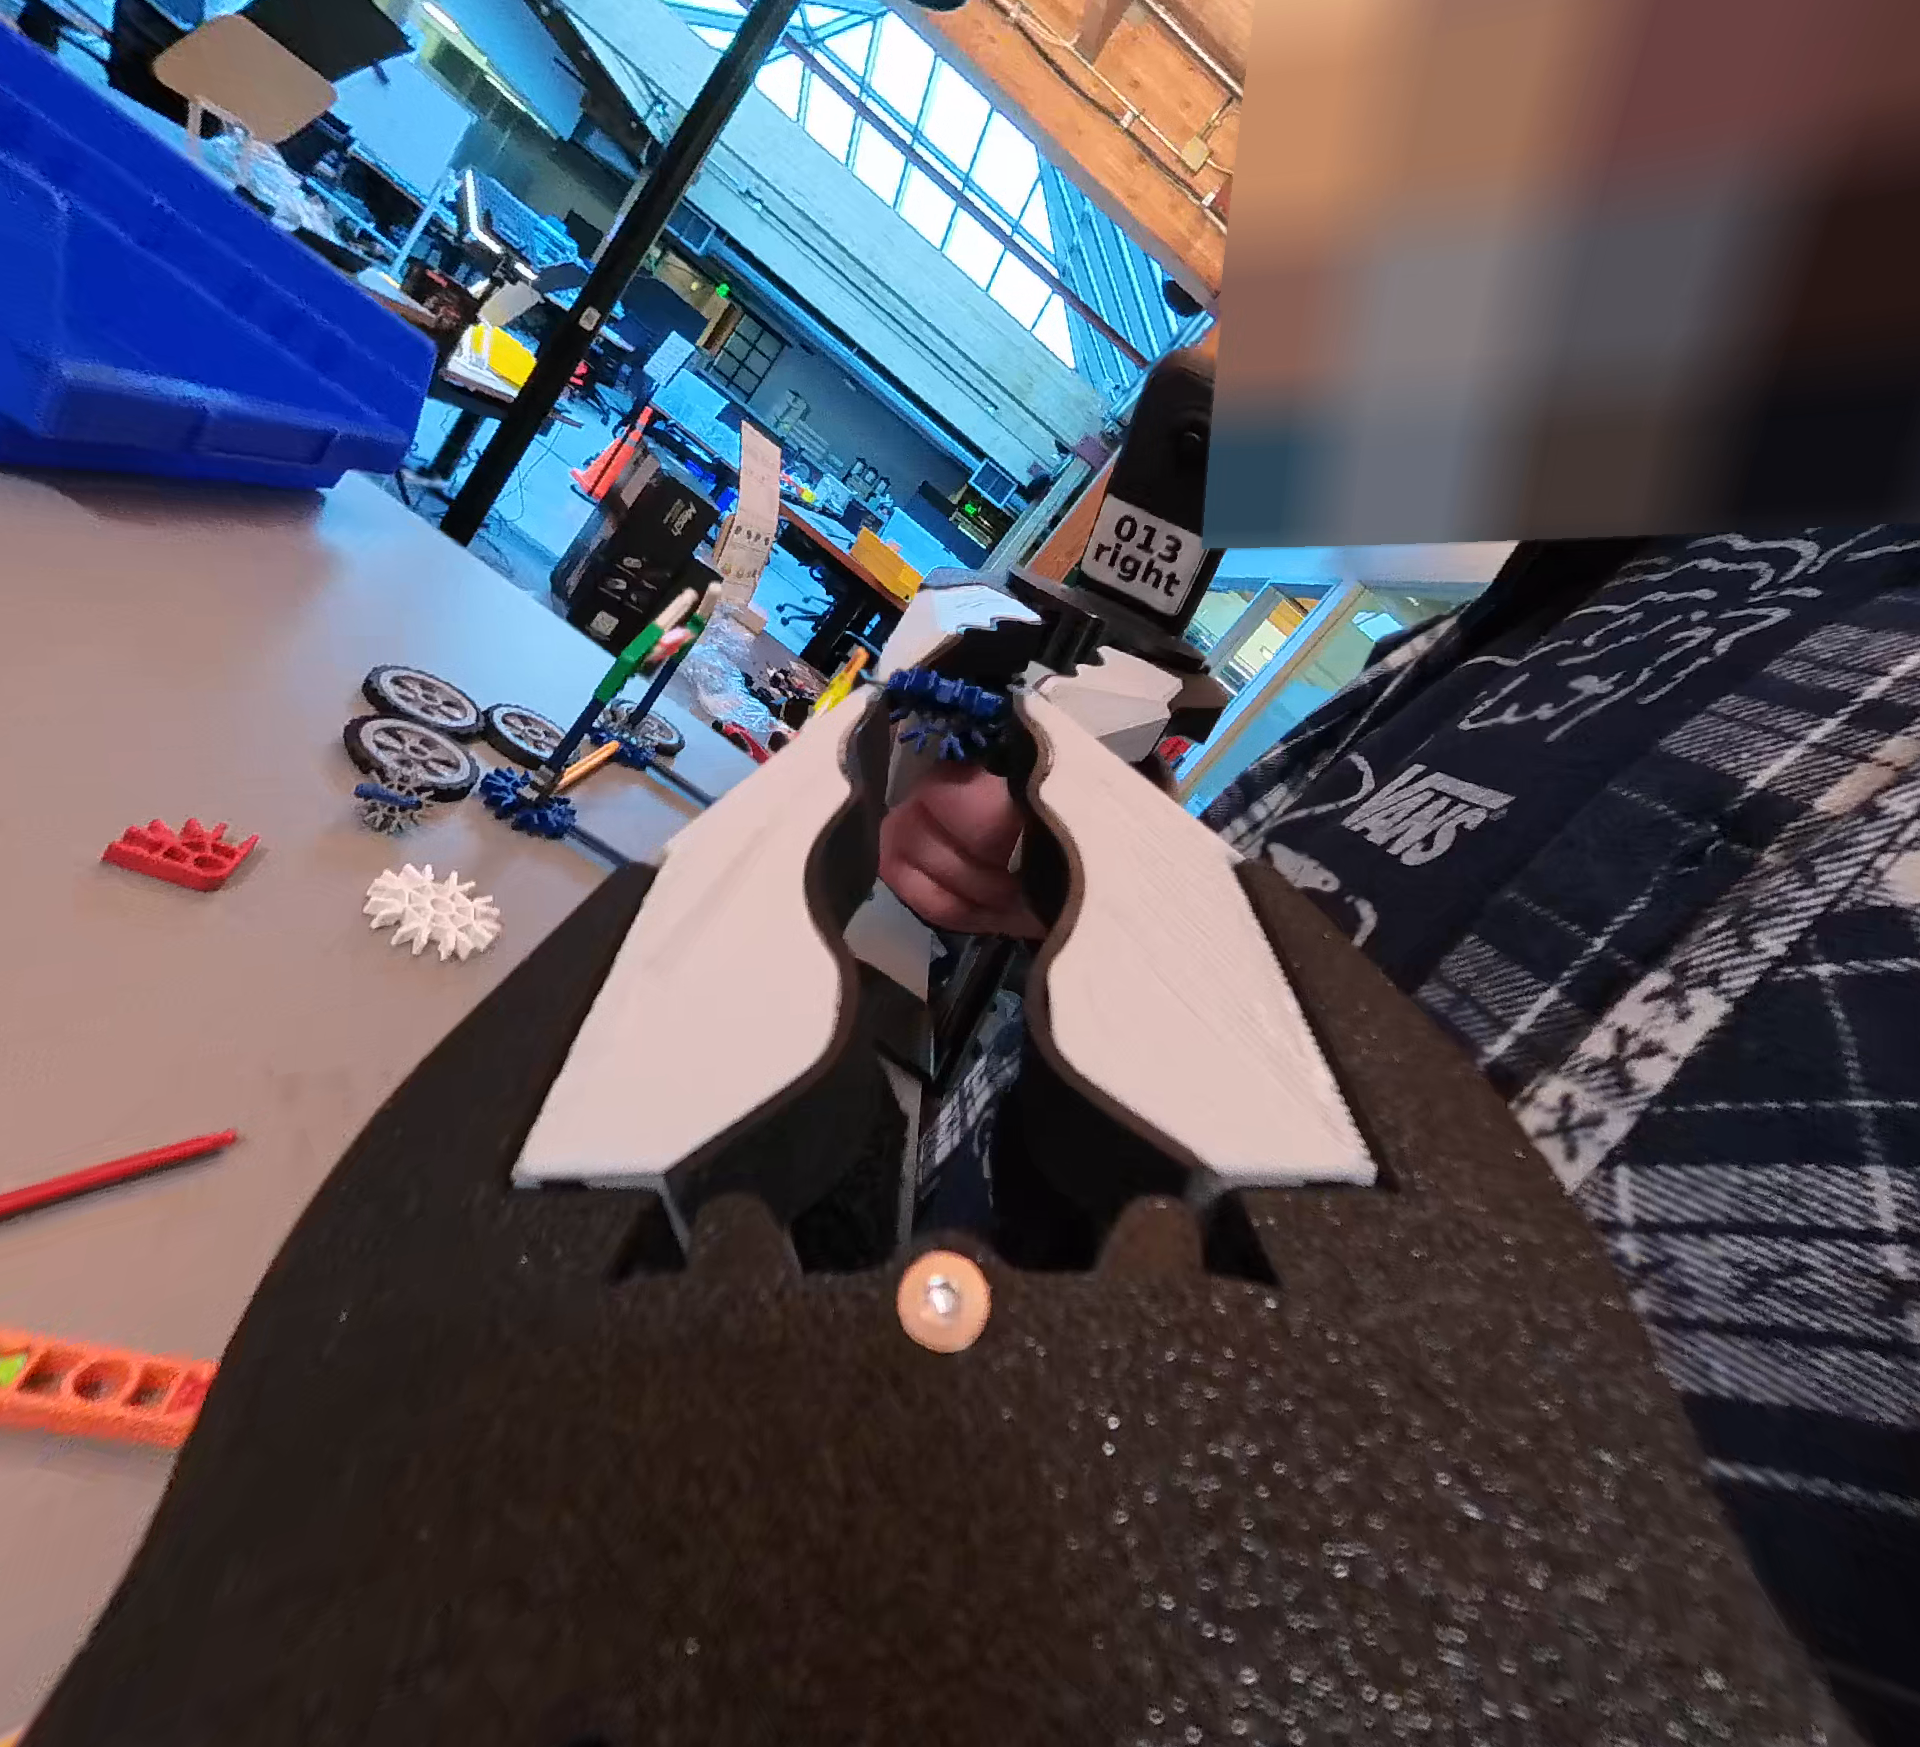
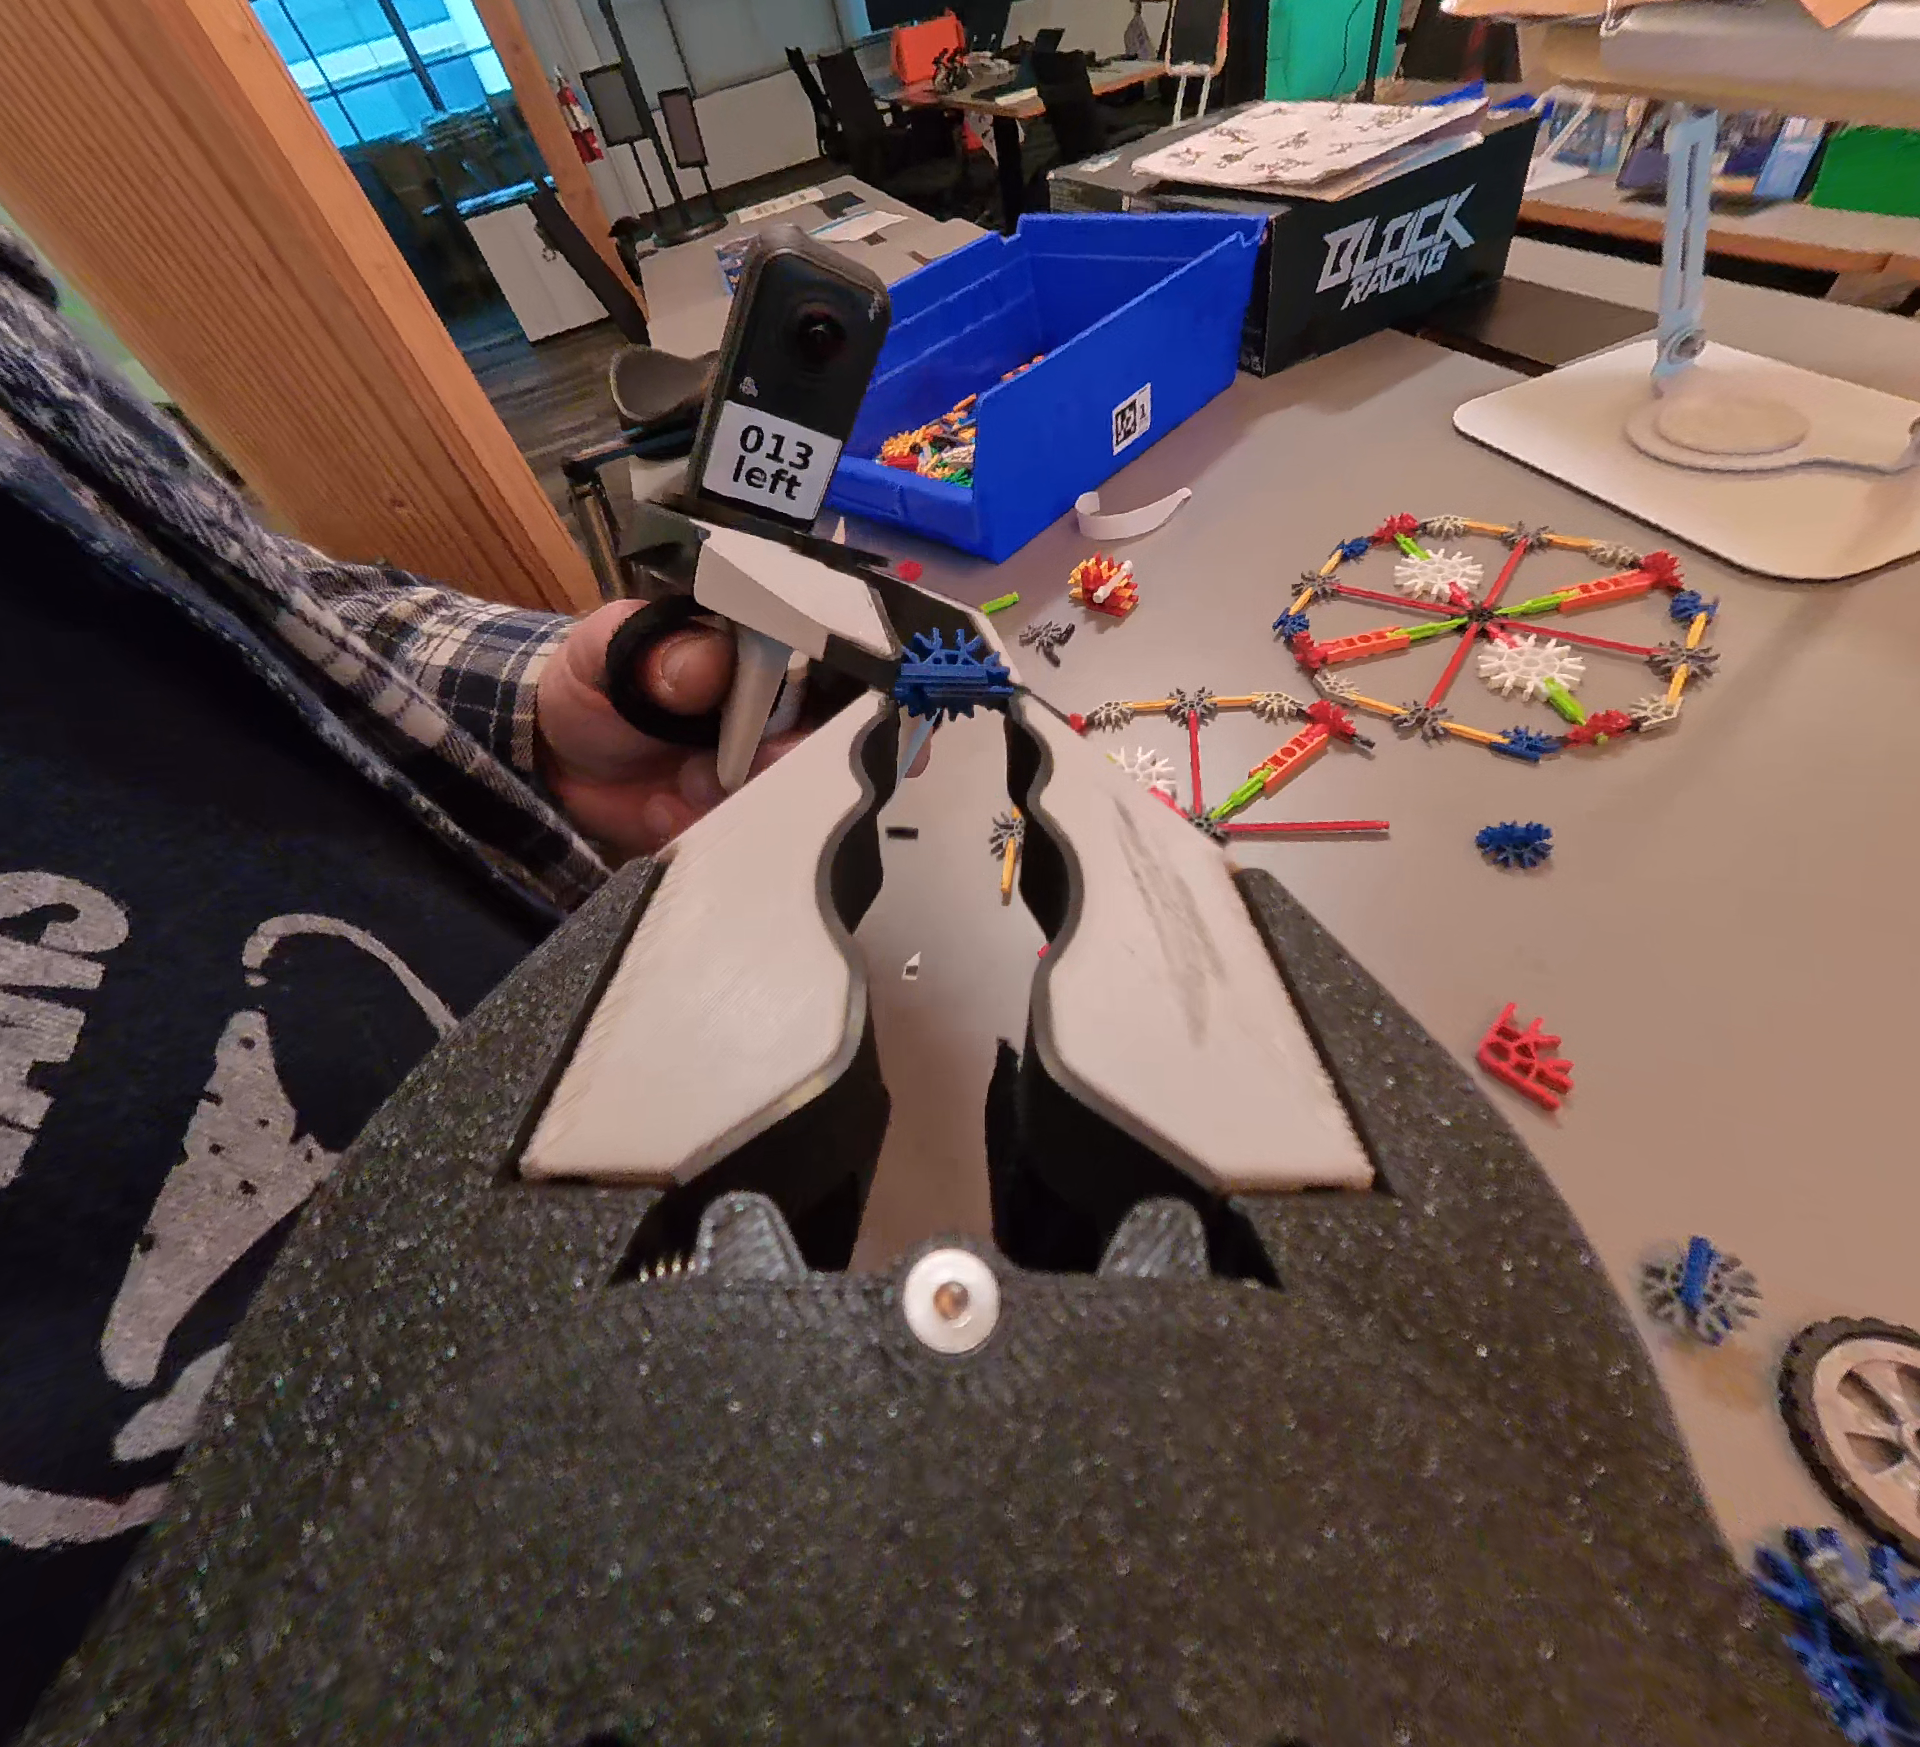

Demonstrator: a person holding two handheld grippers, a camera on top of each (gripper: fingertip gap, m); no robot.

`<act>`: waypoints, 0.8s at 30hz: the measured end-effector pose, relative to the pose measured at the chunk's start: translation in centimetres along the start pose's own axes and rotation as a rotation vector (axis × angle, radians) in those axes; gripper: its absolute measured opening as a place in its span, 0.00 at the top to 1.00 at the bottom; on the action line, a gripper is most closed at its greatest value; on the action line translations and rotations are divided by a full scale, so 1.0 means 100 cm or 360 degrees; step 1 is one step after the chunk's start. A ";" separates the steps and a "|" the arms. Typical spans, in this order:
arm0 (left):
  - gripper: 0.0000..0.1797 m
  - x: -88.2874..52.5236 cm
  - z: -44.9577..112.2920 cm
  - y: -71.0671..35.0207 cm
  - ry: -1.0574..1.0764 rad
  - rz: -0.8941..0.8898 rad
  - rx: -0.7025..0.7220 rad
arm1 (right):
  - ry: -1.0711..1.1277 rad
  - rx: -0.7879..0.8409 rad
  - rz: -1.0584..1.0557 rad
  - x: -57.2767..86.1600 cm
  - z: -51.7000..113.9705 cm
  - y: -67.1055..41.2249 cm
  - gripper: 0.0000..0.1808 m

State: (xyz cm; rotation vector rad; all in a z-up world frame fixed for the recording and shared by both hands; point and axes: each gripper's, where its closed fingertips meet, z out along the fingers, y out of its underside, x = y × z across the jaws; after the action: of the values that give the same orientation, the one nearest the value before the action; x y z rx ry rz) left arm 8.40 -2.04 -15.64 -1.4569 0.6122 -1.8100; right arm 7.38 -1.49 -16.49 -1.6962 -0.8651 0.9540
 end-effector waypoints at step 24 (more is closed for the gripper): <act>0.89 -0.033 -0.005 0.092 -0.0140 -0.0482 -0.0569 | -0.0022 -0.0353 -0.0053 -0.002 -0.014 0.093 0.87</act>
State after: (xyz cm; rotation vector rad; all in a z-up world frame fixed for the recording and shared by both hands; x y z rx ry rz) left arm 10.49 -5.33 -24.63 -1.9463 0.7296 -1.9191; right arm 9.59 -4.82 -25.06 -1.8580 -1.0361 0.8740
